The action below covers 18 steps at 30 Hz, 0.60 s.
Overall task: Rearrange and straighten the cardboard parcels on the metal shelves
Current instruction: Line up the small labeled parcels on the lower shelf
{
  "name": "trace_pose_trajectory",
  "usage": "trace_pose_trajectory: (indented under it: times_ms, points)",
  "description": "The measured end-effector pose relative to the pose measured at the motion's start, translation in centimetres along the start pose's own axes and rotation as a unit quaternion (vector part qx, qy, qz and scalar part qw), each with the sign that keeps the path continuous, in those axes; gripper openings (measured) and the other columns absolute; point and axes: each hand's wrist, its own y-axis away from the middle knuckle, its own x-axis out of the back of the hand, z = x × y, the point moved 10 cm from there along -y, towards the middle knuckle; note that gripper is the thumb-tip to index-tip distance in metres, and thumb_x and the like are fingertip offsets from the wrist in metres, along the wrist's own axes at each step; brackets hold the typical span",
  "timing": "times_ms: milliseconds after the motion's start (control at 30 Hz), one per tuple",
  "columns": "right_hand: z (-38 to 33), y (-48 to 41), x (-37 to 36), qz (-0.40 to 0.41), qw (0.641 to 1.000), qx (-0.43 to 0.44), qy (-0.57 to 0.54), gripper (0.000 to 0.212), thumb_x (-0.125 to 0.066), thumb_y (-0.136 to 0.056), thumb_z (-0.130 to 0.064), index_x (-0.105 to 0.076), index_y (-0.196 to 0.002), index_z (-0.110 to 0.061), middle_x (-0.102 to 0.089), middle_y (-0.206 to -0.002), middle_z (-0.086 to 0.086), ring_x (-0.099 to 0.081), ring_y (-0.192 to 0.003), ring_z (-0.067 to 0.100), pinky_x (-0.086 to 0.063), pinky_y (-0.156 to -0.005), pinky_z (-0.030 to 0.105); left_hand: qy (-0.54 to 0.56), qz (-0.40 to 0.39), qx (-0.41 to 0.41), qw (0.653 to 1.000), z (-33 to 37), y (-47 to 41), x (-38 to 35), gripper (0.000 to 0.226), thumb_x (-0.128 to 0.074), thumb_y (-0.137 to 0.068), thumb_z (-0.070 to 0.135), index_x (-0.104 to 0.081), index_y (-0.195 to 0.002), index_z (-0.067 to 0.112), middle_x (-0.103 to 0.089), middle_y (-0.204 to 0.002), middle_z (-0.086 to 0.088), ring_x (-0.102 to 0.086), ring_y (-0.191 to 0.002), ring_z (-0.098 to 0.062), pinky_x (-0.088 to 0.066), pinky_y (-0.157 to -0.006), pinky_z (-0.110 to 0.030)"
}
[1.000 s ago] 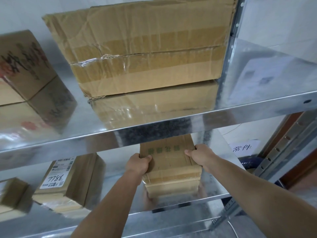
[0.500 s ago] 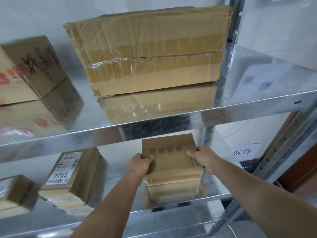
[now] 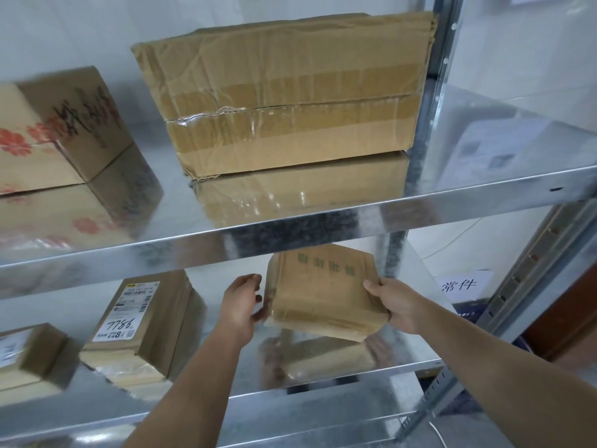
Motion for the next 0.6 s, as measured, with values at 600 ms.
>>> trace_pose_trajectory:
  times_ms: [600]
  points:
    - [-1.4, 2.6, -6.1, -0.089, 0.995, -0.007, 0.040, 0.051, -0.051, -0.103, -0.052, -0.068, -0.125, -0.009, -0.058, -0.109, 0.011, -0.056, -0.098, 0.028, -0.052, -0.092, 0.044, -0.054, -0.184, 0.017, 0.981, 3.5, 3.4, -4.0, 0.024, -0.059, -0.100, 0.034, -0.067, -0.111, 0.015, -0.068, -0.084, -0.004, -0.065, -0.057, -0.018, -0.052, -0.064, -0.034]
